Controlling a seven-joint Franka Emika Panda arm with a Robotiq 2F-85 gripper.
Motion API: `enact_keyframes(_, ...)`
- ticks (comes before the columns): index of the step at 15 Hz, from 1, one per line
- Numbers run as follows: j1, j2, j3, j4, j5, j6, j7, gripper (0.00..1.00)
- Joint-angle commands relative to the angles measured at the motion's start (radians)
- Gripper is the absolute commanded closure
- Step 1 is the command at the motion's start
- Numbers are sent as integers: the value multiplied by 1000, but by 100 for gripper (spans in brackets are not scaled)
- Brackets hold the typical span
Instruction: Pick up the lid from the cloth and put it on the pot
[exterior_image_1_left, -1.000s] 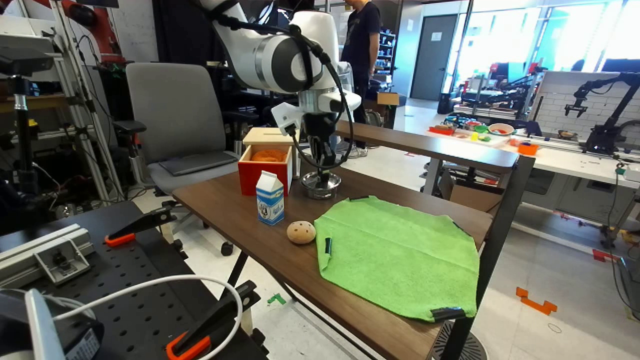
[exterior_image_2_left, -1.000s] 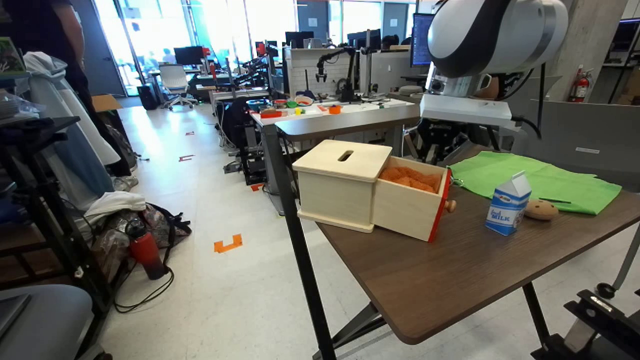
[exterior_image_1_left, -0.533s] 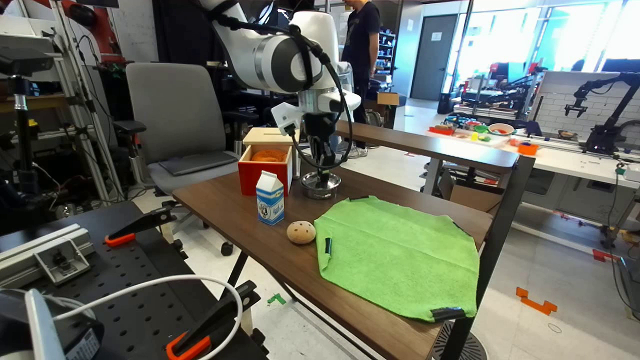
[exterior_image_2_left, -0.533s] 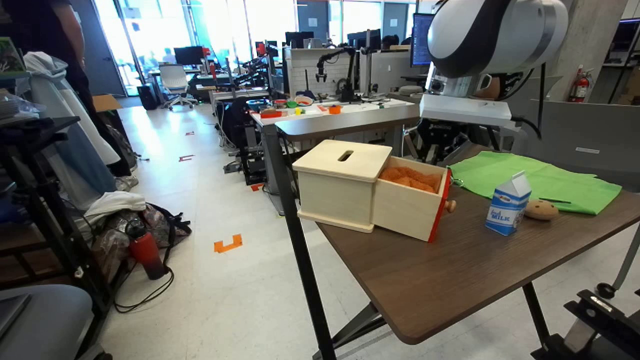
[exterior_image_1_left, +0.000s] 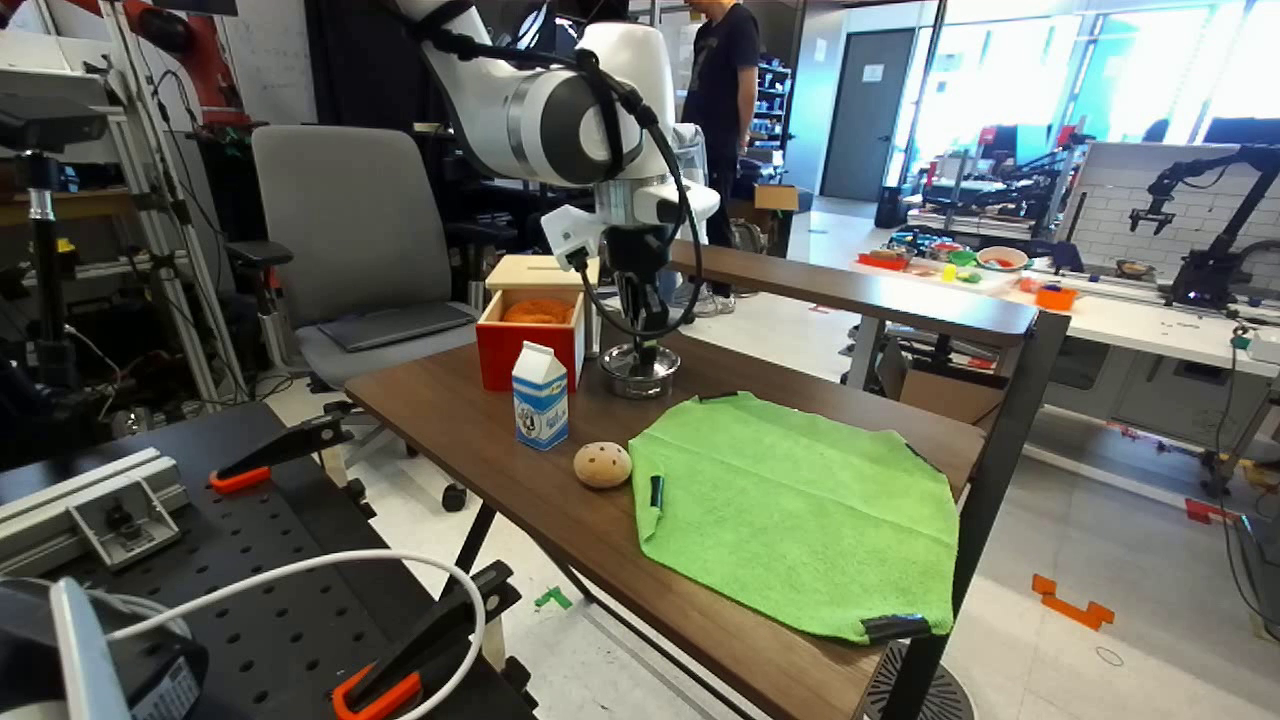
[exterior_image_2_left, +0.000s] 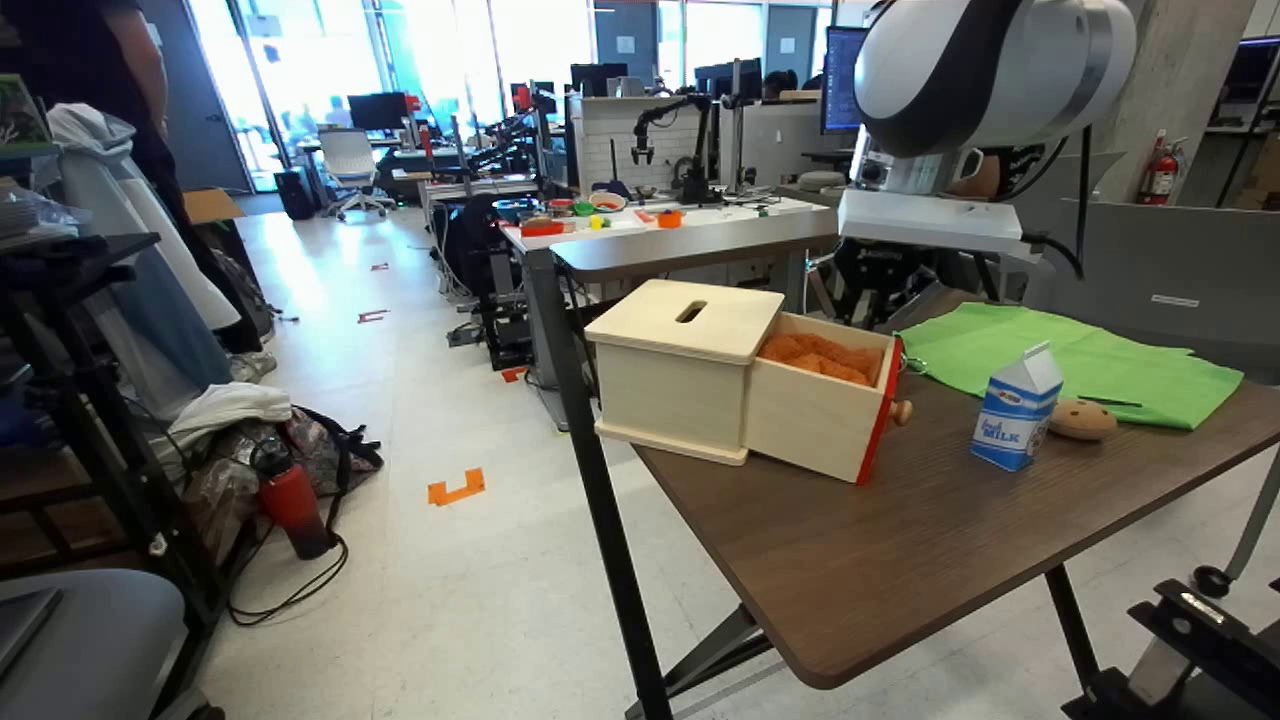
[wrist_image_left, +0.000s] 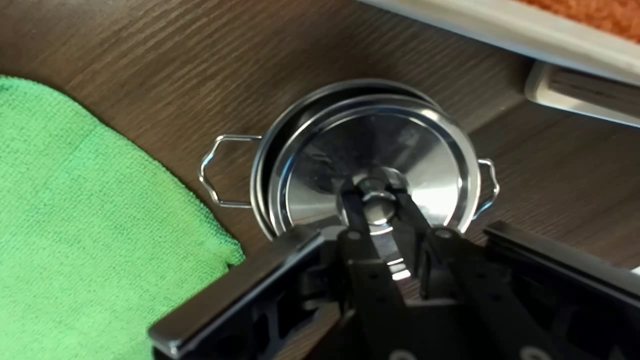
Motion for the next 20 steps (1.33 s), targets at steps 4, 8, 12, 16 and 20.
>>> enact_keyframes(4,32,-16,-24,-46,-27,5,33,65)
enact_keyframes(8,36,-22,-27,-63,-29,0,32,33)
enact_keyframes(12,31,-37,-21,-86,-23,0,25,3)
enact_keyframes(16,16,-99,-7,-142,-14,3,0,0)
enact_keyframes(20,0,-246,-24,-241,-25,-41,-10,0)
